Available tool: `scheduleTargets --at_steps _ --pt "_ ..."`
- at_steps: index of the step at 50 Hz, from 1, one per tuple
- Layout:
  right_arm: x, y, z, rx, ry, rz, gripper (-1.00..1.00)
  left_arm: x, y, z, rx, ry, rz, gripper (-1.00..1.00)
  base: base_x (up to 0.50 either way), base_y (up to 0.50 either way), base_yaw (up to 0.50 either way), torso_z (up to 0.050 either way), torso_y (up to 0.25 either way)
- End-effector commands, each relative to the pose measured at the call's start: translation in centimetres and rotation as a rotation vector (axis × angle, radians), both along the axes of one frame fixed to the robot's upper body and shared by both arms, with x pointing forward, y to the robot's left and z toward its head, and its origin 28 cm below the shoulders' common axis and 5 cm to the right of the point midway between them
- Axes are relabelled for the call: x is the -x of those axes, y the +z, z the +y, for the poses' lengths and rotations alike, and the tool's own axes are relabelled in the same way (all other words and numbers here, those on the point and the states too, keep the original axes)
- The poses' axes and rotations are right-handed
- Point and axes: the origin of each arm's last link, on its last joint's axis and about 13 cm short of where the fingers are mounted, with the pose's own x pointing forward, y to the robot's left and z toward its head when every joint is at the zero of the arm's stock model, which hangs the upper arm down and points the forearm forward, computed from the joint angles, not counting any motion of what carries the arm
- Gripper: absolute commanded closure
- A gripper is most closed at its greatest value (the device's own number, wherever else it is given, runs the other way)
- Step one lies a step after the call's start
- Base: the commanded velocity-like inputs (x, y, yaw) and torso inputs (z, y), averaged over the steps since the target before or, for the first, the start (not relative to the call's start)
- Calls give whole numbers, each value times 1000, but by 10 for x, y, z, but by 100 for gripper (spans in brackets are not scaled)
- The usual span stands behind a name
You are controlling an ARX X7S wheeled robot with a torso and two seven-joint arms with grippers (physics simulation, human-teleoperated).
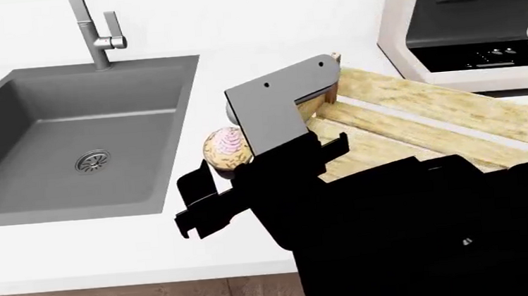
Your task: Move the fresh-baked cupcake off the tray onto the counter, and place the bowl used for mixing into the sink.
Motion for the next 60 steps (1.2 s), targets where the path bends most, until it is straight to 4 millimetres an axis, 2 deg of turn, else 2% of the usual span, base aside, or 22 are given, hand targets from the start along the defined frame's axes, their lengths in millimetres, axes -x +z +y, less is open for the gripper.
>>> scheduleTargets --at_steps 1,60 --pt "-1 -3 1 1 10 -5 100 0 0 0 0 0 0 -100 0 0 0 0 0" --pt "-9 -29 2 -21 14 68 100 2 1 -1 -3 0 -1 -100 0 0 0 0 0"
